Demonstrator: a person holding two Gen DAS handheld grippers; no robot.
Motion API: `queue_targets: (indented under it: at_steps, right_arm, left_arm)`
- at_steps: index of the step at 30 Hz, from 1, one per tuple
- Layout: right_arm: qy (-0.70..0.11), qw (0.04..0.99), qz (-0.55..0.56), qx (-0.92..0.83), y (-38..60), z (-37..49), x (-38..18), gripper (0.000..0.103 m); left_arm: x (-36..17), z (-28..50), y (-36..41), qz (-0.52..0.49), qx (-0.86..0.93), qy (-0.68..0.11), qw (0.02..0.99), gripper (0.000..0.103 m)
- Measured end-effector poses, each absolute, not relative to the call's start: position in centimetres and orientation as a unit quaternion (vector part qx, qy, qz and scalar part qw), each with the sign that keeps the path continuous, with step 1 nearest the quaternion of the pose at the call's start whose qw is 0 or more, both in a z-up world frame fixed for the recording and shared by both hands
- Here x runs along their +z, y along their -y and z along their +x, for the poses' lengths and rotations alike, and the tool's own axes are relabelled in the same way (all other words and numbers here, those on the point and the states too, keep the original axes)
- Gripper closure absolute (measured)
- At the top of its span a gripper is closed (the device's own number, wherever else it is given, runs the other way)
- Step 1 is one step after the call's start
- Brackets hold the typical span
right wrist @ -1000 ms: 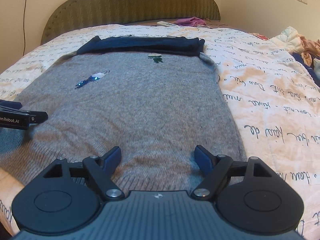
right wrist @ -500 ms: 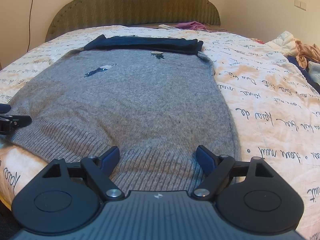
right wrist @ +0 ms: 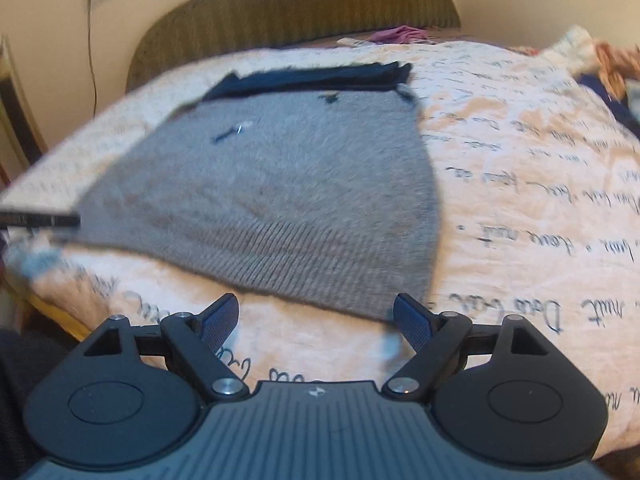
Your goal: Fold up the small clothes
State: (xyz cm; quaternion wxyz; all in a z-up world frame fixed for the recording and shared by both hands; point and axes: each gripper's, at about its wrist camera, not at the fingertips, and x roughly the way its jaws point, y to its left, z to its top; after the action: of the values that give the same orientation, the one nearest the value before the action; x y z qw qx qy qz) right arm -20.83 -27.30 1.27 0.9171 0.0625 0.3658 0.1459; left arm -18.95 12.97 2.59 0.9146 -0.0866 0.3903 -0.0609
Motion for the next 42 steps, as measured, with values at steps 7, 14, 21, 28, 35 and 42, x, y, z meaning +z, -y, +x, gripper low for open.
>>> queue_targets:
  at_steps: [7,14,21,28,35,42]
  right_arm:
    - [-0.385,0.89,0.228,0.089,34.2,-17.3,-0.7,0.018]
    - [-0.387,0.85,0.304,0.187,34.0,-14.2,-1.8,0.031]
    - [-0.394,0.815,0.375,0.203,36.0,-13.9,-4.1,0.071]
    - [-0.398,0.823,0.346,0.212,35.3,-13.7,-3.8,0.071]
    - [-0.391,0.818,0.362,0.218,36.1,-13.9,-4.8,0.095]
    - [-0.348,0.809,0.404,0.247,37.4,-14.5,-3.1,0.098]
  left_arm:
    - [2.1,-17.3,-16.8,-0.274,-0.138,-0.4,0.864,0.004]
    - [1.1,-15.4,-15.9,-0.321,-0.186,-0.416,0.83,0.014]
    - [0.2,-14.8,-17.5,-0.327,-0.167,-0.44,0.82,0.057]
    - [1.2,-15.4,-15.5,-0.231,-0.172,-0.435,0.853,0.053]
    - [1.0,-14.9,-14.9,-0.196,-0.155,-0.444,0.861,0.099]
    - [3.6,-14.6,-17.3,-0.25,-0.194,-0.426,0.847,0.099]
